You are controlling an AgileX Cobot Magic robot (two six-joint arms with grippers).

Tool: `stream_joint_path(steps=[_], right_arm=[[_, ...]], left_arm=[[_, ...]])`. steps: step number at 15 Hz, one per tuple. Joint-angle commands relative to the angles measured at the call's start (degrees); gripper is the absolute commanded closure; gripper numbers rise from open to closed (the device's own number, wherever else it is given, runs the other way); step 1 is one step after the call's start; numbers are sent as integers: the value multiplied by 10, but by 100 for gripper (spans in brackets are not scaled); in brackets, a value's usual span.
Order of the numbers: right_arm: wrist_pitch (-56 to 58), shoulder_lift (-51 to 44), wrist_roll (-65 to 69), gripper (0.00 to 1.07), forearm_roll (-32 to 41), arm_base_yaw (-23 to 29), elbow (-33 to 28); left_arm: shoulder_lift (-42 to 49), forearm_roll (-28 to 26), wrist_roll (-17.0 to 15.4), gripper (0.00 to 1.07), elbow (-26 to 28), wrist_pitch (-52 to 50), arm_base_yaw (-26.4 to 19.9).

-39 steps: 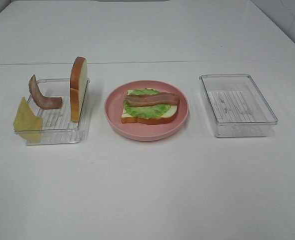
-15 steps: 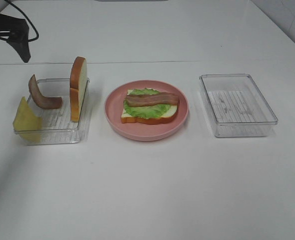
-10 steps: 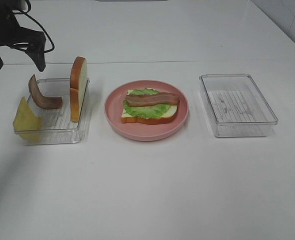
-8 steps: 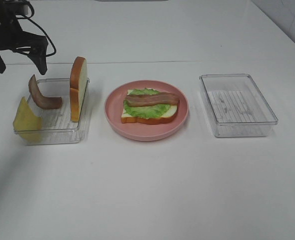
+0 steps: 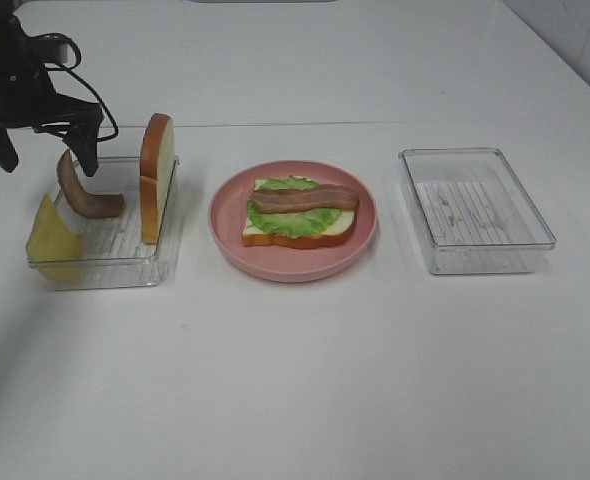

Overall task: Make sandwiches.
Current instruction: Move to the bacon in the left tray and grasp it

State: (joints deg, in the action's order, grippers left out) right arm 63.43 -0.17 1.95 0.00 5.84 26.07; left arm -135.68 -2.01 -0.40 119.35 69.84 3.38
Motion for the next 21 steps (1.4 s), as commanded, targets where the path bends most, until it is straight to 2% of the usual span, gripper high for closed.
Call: stream_joint_path(steps=[1,5,6,10,20,21], right_arm=[[-4,-19,-4,11,0,1,-2],[-4,-19,-4,11,0,1,-2],[-4,-19,-4,11,0,1,-2],[-4,-19,-4,11,0,1,-2],[-4,-19,-4,11,0,1,-2],[-4,-19,-4,11,0,1,-2]], left_arm=[[-5,2,-5,16,3,57,3],[-5,9,-4,25,3,57,3],[-5,9,-4,35,3,57,3],[-5,7,-3,56,3,53,3],[-5,11,-3,57,3,56,3],[-5,7,-3,67,3,56,3]])
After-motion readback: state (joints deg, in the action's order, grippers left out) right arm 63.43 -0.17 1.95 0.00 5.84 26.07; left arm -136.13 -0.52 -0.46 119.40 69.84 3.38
